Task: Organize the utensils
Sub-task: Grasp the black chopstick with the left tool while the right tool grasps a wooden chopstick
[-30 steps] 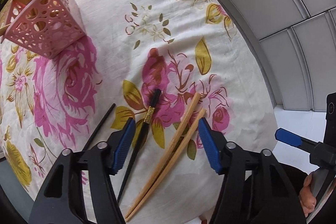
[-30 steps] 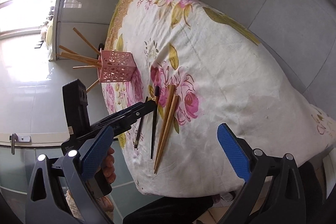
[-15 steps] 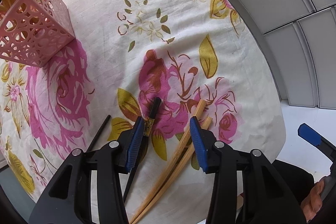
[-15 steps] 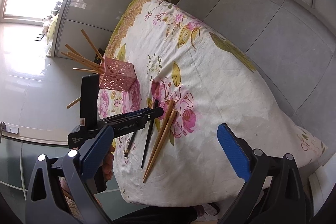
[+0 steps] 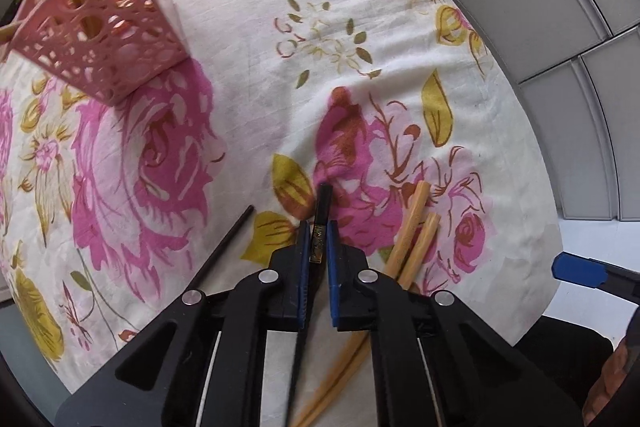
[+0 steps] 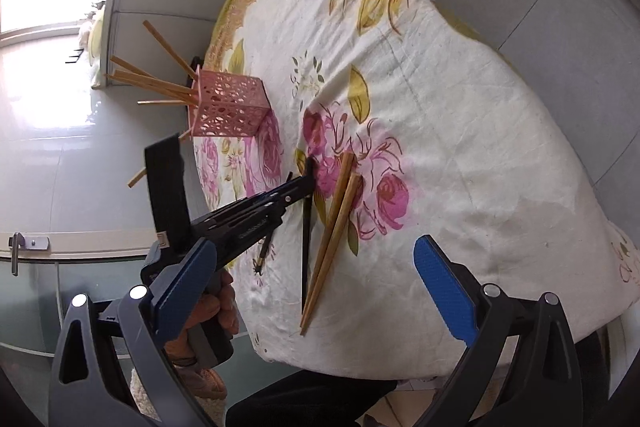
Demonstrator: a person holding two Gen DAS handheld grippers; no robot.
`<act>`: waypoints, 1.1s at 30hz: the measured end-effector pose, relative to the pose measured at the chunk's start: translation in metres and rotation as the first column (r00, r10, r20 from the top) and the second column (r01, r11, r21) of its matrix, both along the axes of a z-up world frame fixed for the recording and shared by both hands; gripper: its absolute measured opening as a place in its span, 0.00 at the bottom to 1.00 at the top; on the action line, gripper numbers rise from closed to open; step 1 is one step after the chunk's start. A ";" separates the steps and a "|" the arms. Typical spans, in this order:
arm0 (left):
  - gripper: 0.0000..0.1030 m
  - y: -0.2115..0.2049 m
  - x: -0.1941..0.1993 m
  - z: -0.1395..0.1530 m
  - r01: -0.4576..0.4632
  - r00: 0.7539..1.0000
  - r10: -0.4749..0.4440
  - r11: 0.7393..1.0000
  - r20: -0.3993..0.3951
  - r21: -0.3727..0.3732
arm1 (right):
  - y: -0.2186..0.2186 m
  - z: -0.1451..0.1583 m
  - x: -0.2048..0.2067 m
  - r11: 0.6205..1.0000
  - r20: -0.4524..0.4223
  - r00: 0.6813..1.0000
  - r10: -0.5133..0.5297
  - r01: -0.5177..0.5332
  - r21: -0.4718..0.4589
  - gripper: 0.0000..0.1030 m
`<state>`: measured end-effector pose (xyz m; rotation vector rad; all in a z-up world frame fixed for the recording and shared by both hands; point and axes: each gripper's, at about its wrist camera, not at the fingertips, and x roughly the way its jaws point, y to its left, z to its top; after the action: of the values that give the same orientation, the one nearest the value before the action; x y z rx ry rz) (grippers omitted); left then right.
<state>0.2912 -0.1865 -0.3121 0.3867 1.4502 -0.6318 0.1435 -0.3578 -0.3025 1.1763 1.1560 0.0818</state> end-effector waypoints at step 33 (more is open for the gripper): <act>0.07 0.147 -0.058 0.135 -0.124 0.980 0.181 0.889 0.088 -0.440 | 0.065 -0.043 0.085 0.909 -0.457 0.887 -0.067 -0.134 -0.394 0.25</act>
<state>0.2336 -0.0395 -0.1771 -0.0384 1.1627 -0.7647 0.2287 -0.2924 -0.3458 0.8052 1.5237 -0.4283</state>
